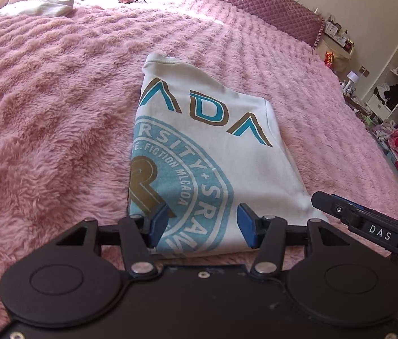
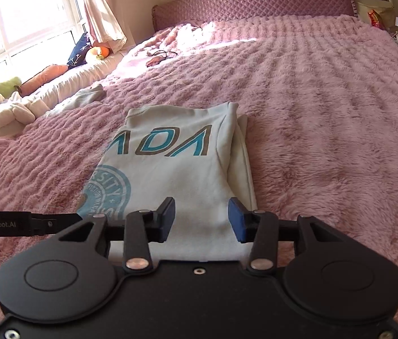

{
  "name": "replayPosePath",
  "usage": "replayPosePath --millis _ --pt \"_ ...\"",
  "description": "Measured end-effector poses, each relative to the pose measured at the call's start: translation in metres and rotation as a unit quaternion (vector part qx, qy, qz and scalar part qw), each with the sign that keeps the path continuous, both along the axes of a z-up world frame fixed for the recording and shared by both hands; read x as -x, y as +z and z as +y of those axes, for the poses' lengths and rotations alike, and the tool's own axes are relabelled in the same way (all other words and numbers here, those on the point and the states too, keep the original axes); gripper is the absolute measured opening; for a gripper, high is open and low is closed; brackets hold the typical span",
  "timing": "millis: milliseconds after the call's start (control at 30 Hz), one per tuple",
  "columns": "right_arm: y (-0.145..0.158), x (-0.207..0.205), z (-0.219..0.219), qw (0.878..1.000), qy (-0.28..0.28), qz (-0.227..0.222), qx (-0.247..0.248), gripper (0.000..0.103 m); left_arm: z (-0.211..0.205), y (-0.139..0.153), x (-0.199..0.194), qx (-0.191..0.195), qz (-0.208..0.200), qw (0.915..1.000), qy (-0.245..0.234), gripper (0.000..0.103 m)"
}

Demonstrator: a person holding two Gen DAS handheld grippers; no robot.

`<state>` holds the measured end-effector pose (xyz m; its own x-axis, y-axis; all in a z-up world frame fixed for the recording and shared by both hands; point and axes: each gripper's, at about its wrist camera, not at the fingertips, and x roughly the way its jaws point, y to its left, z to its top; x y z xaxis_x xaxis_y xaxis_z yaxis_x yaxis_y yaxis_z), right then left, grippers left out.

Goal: Fold small clothes

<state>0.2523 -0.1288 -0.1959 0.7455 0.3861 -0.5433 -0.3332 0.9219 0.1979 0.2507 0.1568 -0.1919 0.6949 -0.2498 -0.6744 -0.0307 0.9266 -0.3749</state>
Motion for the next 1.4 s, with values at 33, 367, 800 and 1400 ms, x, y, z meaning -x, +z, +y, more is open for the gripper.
replayPosePath --millis 33,367,800,1400 --pt "-0.003 0.002 0.005 1.0 0.004 0.003 0.012 0.043 0.0 -0.003 0.002 0.003 0.004 1.0 0.001 0.054" --pt "-0.035 -0.001 0.017 0.996 -0.046 0.049 0.064 0.039 -0.003 -0.028 -0.003 -0.008 0.045 0.9988 0.018 0.054" --pt "0.085 0.095 0.013 0.995 -0.05 0.061 0.06 0.093 0.005 0.126 0.105 -0.044 0.006 0.9979 0.047 0.103" --pt "0.14 0.224 0.0 0.993 -0.065 0.063 0.074 0.103 -0.048 0.177 0.231 -0.109 0.051 0.9923 0.028 0.103"
